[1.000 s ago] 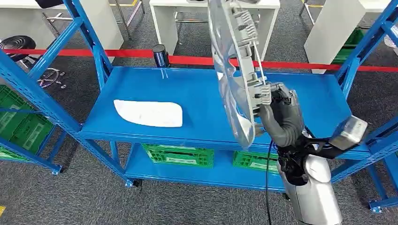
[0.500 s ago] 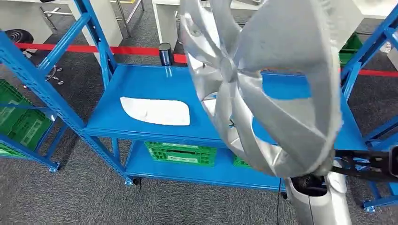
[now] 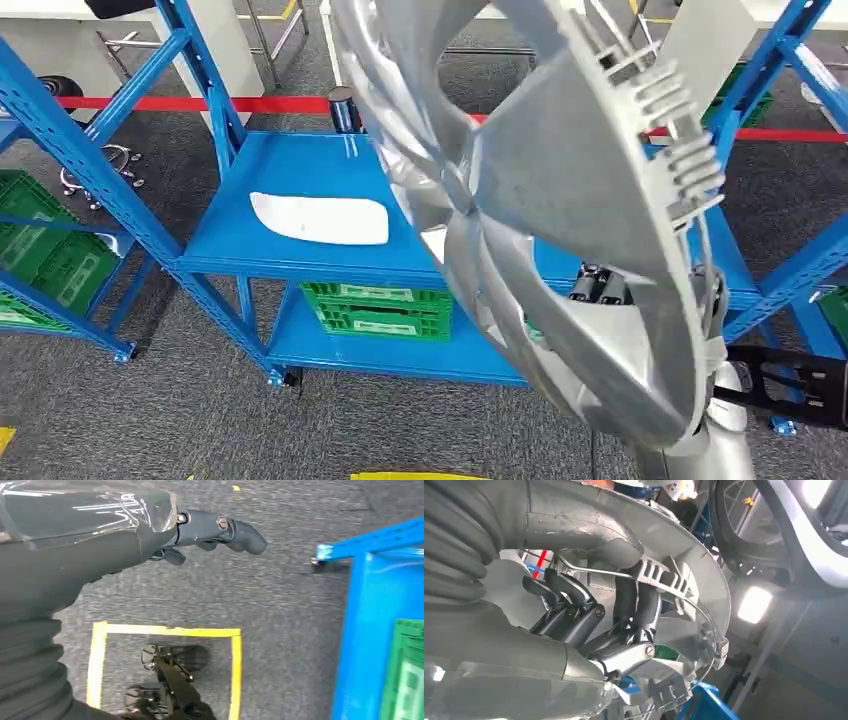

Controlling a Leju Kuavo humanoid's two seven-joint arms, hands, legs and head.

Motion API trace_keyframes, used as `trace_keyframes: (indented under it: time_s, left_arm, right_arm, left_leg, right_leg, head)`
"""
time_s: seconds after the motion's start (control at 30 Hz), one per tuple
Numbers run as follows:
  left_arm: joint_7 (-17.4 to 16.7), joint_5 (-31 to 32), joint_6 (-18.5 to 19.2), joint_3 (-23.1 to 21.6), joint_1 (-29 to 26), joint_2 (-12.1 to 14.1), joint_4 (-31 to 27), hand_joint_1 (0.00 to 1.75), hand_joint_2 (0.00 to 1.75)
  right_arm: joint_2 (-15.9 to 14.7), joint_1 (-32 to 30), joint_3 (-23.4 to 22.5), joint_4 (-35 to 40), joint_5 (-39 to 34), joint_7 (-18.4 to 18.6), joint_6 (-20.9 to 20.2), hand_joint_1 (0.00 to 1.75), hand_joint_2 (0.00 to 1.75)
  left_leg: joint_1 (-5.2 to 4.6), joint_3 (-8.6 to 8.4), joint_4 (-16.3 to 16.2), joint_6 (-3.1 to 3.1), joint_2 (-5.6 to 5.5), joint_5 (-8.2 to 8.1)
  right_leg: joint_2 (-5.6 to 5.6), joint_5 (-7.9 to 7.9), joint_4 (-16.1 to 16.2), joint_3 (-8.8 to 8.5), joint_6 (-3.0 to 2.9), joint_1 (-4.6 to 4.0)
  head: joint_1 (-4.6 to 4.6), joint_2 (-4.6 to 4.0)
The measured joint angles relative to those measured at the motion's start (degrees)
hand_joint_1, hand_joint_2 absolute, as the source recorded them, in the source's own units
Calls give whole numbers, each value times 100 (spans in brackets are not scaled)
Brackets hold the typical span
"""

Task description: Take the parts from the cabinet and place them on the table.

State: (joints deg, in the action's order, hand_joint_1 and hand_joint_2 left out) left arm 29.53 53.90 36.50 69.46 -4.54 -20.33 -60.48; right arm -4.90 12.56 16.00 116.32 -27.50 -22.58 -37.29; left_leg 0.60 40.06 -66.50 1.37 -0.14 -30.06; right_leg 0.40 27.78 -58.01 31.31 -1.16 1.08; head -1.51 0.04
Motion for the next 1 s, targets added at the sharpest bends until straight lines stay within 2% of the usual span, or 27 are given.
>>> trace_keyframes:
  time_s: [0.03,0.07,0.1,0.13,0.17,0.2,0.23,0.27,0.3,0.37,0.4,0.43,0.47,0.5,0.53,0.57,0.6,0.63,0.67,0.7,0.73,0.77,0.8,0.87,0.9,0.93,1.0]
  left_arm:
    - [-57,24,7,57,22,0,0,0,175]
    - [-113,35,20,102,29,-4,0,0,175]
    - [-183,65,37,129,29,-4,0,0,175]
    - [-238,74,63,153,28,-4,0,0,175]
    - [-293,81,68,184,28,-4,-2,0,175]
    - [-397,131,66,216,27,-4,-22,0,175]
    - [-488,155,50,234,29,7,-61,0,175]
    - [-559,166,41,251,27,4,-98,0,175]
    - [-610,164,33,260,29,4,-120,0,175]
    - [-769,140,15,310,-11,11,-179,0,175]
    - [-828,127,13,321,-47,11,-221,0,175]
    - [-894,109,4,321,-51,7,-240,0,175]
    - [-940,67,0,312,-59,9,-262,0,175]
    - [-1003,18,-2,304,-86,4,-291,0,175]
    - [-1043,-15,-2,284,-112,2,-304,0,175]
    - [-1075,-68,-2,269,-142,-7,-319,0,175]
    - [-1095,-110,0,236,-172,-7,-332,0,175]
    - [-1110,-134,-2,194,-206,-7,-341,0,175]
    - [-1121,-179,-2,151,-235,-11,-352,0,175]
    - [-1132,-210,-9,116,-264,-13,-365,0,175]
    - [-1150,-258,-11,74,-284,-13,-380,0,175]
    - [-1167,-313,-20,30,-309,-11,-420,0,175]
    - [-1178,-379,-42,-22,-336,-17,-442,0,175]
    - [-1209,-486,-59,-131,-402,-20,-496,0,175]
    - [-1230,-520,-68,-164,-434,-17,-512,0,175]
    - [-1244,-564,-74,-206,-458,-17,-527,0,175]
    - [-1255,-623,-85,-299,-502,-26,-564,0,175]
  right_arm:
    - [-11,-20,7,0,-6,59,0,175,175]
    - [-24,-49,13,0,-26,92,-9,175,175]
    - [-33,-81,17,0,-46,109,-52,175,175]
    - [-48,-109,20,0,-61,129,-81,175,175]
    - [-68,-129,22,0,-90,146,-112,175,175]
    - [-85,-146,22,0,-144,164,-155,175,175]
    - [-98,-162,22,2,-188,173,-199,175,175]
    - [-116,-178,22,7,-216,192,-238,175,175]
    - [-131,-190,28,7,-230,221,-262,175,175]
    - [-151,-242,39,7,-260,260,-306,175,175]
    - [-164,-269,44,7,-269,286,-308,175,175]
    - [-195,-295,52,7,-271,304,-308,175,175]
    - [-212,-308,61,7,-275,321,-310,175,175]
    - [-236,-326,63,7,-278,339,-313,175,175]
    - [-240,-370,66,9,-278,352,-321,175,175]
    - [-245,-429,66,22,-278,354,-339,175,175]
    - [-247,-479,63,37,-284,354,-360,175,175]
    - [-254,-509,59,50,-286,350,-374,175,175]
    - [-262,-521,52,65,-284,334,-391,175,175]
    - [-269,-533,41,81,-278,312,-411,175,175]
    - [-275,-542,30,94,-271,273,-415,175,175]
    - [-275,-541,20,101,-264,229,-422,175,175]
    - [-275,-588,2,123,-251,201,-431,175,175]
    - [-275,-608,-33,155,-232,159,-431,175,175]
    - [-275,-620,-42,164,-234,153,-431,175,175]
    - [-269,-623,-53,177,-232,155,-431,175,175]
    - [-260,-652,-70,221,-236,155,-424,175,175]
  left_leg:
    - [8,125,-470,18,1,-256]
    - [9,195,-840,21,2,-379]
    - [8,155,-954,13,2,-343]
    - [7,-4,-820,-7,2,-205]
    - [0,-297,-436,-45,0,-19]
    - [-12,-690,112,-110,-3,136]
    - [-50,-1077,666,-202,-18,110]
    - [-62,-1261,971,-233,-2,-42]
    - [-107,-1231,947,-217,-7,23]
    - [-164,-1208,969,-296,-4,92]
    - [-167,-1164,1086,-350,8,209]
    - [-82,-1200,1216,-340,53,349]
    - [-103,-1121,1269,-368,45,435]
    - [-105,-1032,1262,-384,55,509]
    - [-109,-950,1256,-388,57,561]
    - [-112,-862,1249,-390,58,626]
    - [-111,-770,1230,-383,59,683]
    - [-105,-663,1196,-369,60,742]
    - [-92,-549,1152,-347,62,790]
    - [-74,-431,1085,-319,62,832]
    - [-69,-330,987,-280,59,859]
    - [-91,-229,892,-255,52,869]
    - [-91,-217,848,-232,49,889]
    - [-71,-201,829,-172,39,978]
    - [-63,-186,828,-142,35,1013]
    - [-33,-148,788,-109,31,927]
    - [-24,-11,276,-41,32,221]
  right_leg:
    - [0,-52,-4,62,-2,-11]
    - [-1,-103,-5,125,-1,-24]
    - [-1,-146,-6,180,5,-35]
    - [-1,-188,-6,238,9,-49]
    - [0,-235,-6,290,11,-69]
    - [4,-272,-6,333,17,-89]
    - [4,-305,-6,340,24,-74]
    - [-4,-347,-1,362,61,-99]
    - [-32,-383,13,356,112,-52]
    - [-36,-466,51,358,193,-6]
    - [-33,-541,116,356,229,-40]
    - [-37,-446,63,426,198,-33]
    - [-35,-191,-103,516,160,-59]
    - [-36,134,-484,639,98,-55]
    - [-35,394,-898,740,70,-45]
    - [-35,565,-1316,818,84,-41]
    - [-36,556,-1572,831,142,-34]
    - [-37,423,-1590,735,234,-16]
    - [-38,233,-1368,526,331,8]
    - [-41,93,-962,220,403,35]
    - [-48,103,-443,-162,423,59]
    - [-45,365,19,-465,387,36]
    - [-16,402,34,-439,281,3]
    - [-5,378,-3,-356,234,-14]
    - [-13,337,-2,-330,170,1]
    - [-41,273,9,-276,112,32]
    - [-40,154,7,-149,47,26]
  head:
    - [-2,0]
    - [0,0]
    - [0,0]
    - [0,0]
    - [-2,0]
    - [-2,0]
    - [0,0]
    - [13,0]
    - [13,0]
    - [-13,0]
    - [-11,0]
    - [-4,0]
    - [11,0]
    - [20,0]
    - [24,0]
    - [20,0]
    - [24,0]
    - [22,0]
    - [24,0]
    - [22,0]
    - [22,0]
    - [35,0]
    - [-2,2]
    - [4,0]
    - [9,0]
    - [18,0]
    - [-20,0]
